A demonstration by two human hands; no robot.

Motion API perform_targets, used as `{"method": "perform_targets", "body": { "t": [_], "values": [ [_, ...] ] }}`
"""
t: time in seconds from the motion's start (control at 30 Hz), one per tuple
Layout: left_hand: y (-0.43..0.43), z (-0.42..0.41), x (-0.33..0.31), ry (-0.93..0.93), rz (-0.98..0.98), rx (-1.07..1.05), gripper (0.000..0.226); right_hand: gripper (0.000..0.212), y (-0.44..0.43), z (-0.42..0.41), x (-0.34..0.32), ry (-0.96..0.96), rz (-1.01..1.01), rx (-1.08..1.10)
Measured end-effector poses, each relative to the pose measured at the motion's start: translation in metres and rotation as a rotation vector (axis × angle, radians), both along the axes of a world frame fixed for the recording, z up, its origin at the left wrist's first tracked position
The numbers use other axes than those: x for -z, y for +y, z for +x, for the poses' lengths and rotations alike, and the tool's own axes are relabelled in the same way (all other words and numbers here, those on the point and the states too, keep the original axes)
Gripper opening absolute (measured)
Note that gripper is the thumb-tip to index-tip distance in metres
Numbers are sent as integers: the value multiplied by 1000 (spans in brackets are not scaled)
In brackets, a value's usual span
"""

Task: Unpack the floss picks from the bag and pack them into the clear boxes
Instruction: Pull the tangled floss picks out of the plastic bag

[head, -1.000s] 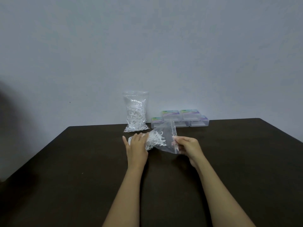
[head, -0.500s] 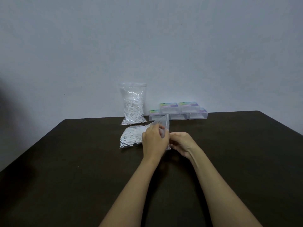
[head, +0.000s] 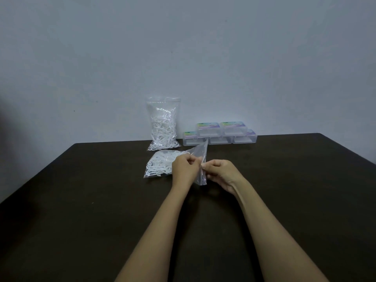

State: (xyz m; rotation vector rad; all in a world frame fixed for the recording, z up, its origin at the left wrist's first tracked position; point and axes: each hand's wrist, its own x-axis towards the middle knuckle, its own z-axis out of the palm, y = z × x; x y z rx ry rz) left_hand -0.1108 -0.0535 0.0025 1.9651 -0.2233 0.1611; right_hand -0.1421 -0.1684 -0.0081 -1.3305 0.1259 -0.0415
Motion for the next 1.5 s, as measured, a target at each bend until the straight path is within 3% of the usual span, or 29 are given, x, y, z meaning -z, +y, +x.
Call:
{"method": "perform_targets", "body": {
  "t": [0.17, 0.33, 0.53, 0.73, 0.97, 1.3, 1.5],
  "values": [
    [0, -1, 0, 51, -126, 21, 29, 11, -1, 1, 0, -30, -13, -20],
    [-1, -4, -1, 91, -179, 12, 9, 15, 1, -1, -1, -51, -48, -26],
    [1, -3, -3, 90, -186, -4, 10, 16, 2, 0, -1, -48, -31, -44],
    [1, 1, 1, 27, -87, -14, 7, 21, 5, 2, -1, -2, 31, 27],
    [1, 1, 8, -50, 71, -39, 9, 15, 17, 8, 5, -47, -221, 227],
    [0, -2, 8, -119, 221, -30, 10, 25, 19, 12, 16, -106, -307, 364],
    [2, 2, 12, -140, 178, -50, 10, 21, 21, 13, 17, -137, -336, 371]
  ]
}}
